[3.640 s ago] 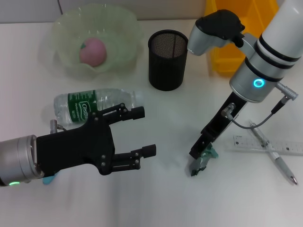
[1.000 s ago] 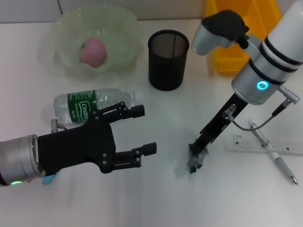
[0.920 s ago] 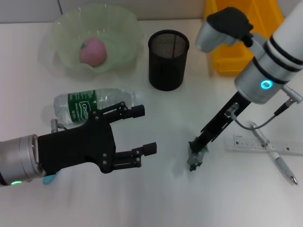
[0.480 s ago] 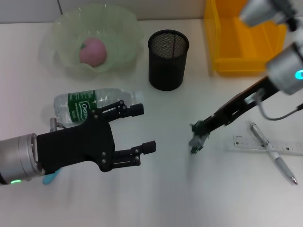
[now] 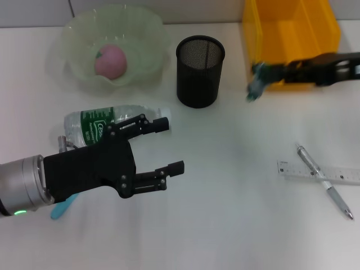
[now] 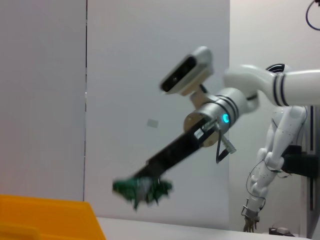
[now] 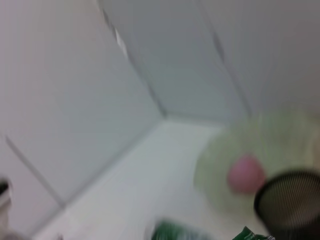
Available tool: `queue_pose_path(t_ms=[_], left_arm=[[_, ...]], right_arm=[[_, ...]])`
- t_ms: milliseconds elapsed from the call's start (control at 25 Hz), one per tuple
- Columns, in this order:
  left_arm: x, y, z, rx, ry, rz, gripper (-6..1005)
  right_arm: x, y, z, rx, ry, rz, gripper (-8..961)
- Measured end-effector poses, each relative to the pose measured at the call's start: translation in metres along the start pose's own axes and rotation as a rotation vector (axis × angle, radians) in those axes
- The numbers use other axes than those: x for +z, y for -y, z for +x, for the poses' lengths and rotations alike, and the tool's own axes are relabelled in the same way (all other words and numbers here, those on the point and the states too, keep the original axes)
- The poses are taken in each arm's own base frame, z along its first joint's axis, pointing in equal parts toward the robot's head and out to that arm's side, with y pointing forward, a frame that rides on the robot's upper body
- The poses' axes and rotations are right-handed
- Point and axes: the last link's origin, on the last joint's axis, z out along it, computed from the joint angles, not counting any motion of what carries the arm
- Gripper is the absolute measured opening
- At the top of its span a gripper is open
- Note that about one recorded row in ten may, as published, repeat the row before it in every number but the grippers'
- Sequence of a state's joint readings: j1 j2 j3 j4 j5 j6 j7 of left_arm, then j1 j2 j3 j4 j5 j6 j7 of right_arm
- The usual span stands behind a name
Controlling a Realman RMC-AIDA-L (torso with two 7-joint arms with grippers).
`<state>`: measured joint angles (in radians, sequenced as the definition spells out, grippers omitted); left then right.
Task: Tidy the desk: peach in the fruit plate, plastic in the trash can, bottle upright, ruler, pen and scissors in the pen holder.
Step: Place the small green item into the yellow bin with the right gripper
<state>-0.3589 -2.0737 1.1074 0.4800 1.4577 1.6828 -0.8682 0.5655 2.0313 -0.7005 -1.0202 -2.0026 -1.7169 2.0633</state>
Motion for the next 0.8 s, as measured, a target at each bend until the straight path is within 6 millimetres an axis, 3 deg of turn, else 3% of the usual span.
queue_pose_path(t_ms=[80,240,280,560,800], left_arm=[[0.001,0.001,0.000,0.001,0.000,0.003,743],[0.003,0.003,0.000,-0.001,0.000,0.004,742],[0.004,0.005,0.001,0.001,0.000,0.009,742],[0.008,0.009,0.003,0.009,0.002,0.011,740],[0.011,0.012,0.003,0.008,0.004,0.014,738]], right_arm=[[-0.021,0.004,0.006,-0.042,0.178,0.014,374],[-0.038,0.014,0.009,-0.065,0.330,0.099,383],[-0.044,0.024,0.009,-0.061,0.382,0.182,386],[-0.050,0.053,0.006,-0.059,0.432,0.396,402],[-0.035,0.076,0.000,-0.064,0.389,0.519,417]])
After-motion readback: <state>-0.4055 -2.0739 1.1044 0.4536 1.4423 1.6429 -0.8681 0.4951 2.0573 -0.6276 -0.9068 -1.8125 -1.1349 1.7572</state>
